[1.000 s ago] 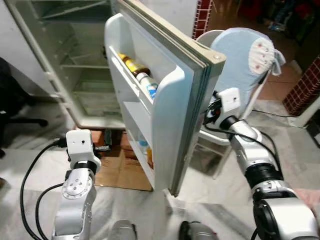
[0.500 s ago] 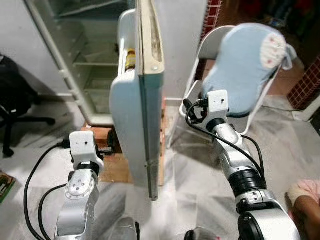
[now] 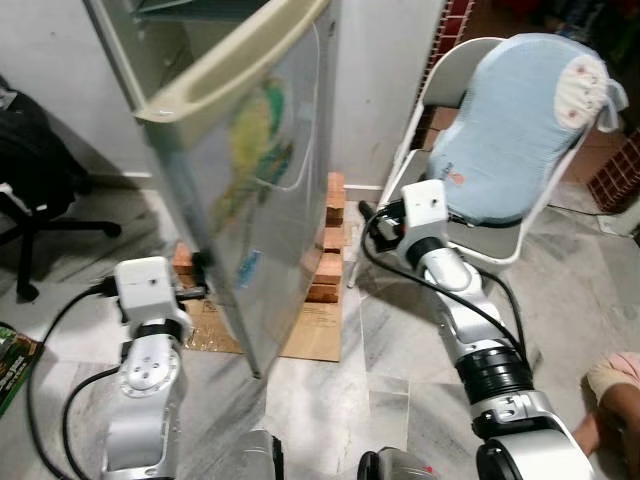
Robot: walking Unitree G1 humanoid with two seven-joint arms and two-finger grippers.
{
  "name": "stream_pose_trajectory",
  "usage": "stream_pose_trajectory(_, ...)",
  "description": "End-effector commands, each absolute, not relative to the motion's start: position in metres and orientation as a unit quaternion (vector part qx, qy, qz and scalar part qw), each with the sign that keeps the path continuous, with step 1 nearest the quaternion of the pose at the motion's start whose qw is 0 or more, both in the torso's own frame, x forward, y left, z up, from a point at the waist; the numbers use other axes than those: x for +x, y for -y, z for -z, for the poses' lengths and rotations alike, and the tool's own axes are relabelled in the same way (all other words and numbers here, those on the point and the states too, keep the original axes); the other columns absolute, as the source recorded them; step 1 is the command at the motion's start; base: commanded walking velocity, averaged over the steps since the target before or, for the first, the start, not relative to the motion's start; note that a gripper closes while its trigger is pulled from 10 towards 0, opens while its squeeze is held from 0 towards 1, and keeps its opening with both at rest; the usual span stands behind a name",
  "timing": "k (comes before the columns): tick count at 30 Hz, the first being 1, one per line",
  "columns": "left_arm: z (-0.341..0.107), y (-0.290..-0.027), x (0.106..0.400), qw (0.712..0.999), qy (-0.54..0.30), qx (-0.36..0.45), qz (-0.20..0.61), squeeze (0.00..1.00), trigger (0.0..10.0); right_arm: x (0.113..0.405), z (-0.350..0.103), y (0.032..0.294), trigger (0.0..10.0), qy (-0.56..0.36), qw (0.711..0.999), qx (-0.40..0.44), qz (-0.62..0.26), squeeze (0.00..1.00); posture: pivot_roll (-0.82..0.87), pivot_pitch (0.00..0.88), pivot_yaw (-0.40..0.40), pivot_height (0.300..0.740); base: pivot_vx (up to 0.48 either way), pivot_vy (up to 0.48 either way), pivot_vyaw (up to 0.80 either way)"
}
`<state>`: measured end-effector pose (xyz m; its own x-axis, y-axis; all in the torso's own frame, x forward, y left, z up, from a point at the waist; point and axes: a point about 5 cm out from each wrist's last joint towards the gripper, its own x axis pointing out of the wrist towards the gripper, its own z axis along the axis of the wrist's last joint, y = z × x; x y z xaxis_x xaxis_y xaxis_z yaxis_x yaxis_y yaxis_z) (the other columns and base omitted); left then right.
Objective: Restocking fridge
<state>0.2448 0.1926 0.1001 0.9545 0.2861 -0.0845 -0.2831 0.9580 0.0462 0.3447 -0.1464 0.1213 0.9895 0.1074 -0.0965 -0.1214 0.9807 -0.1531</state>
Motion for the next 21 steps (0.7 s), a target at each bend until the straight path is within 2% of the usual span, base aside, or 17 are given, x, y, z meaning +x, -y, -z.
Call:
stream_pose_trajectory(1,-0.105,-0.193,0.243,0.988,-0.032,0.023,-0.152,0.00,10.0,0.344,-0.116,0.149,10.0,-0.057,0.994,-0.079,-0.047,0.00,0.10,0.085,-0.008,0.740,0.000,0.000,0.00)
stream_pose_trajectory(8,-0.104,-0.200,0.239,0.982,-0.032,0.039,-0.184,0.00,10.0,0.343,-0.109,0.151,10.0,-0.066,0.993,-0.085,-0.044,0.00,0.11,0.084,-0.010,0.740,0.000,0.000,0.00)
stream_pose_trajectory(10,-0.096,-0.192,0.242,0.989,-0.056,0.025,-0.136,0.00,10.0,0.342,-0.105,0.149,10.0,-0.072,0.992,-0.094,-0.046,0.00,0.11,0.083,-0.011,0.740,0.000,0.000,0.00)
stream_pose_trajectory(11,-0.096,-0.192,0.242,0.989,-0.056,0.025,-0.136,0.00,10.0,0.342,-0.105,0.149,10.0,-0.072,0.992,-0.094,-0.046,0.00,0.11,0.083,-0.011,0.740,0.000,0.000,0.00)
stream_pose_trajectory(13,-0.086,-0.177,0.245,0.994,-0.089,-0.013,-0.055,0.00,10.0,0.341,-0.102,0.150,10.0,-0.075,0.991,-0.100,-0.042,0.00,0.11,0.083,-0.009,0.740,0.000,0.000,0.00)
stream_pose_trajectory(16,-0.083,-0.166,0.246,0.994,-0.108,-0.036,0.005,0.00,10.0,0.340,-0.100,0.150,10.0,-0.079,0.991,-0.099,-0.042,0.00,0.11,0.083,-0.007,0.740,0.000,0.000,0.00)
stream_pose_trajectory(20,-0.077,-0.161,0.246,0.991,-0.126,-0.013,0.030,0.00,10.0,0.339,-0.098,0.151,10.0,-0.083,0.991,-0.100,-0.040,0.00,0.10,0.087,-0.001,0.740,0.000,0.000,0.00)
stream_pose_trajectory(21,-0.076,-0.167,0.248,0.992,-0.127,-0.008,0.011,0.00,10.0,0.338,-0.097,0.152,10.0,-0.084,0.991,-0.100,-0.039,0.00,0.10,0.089,0.001,0.740,0.000,0.000,0.00)
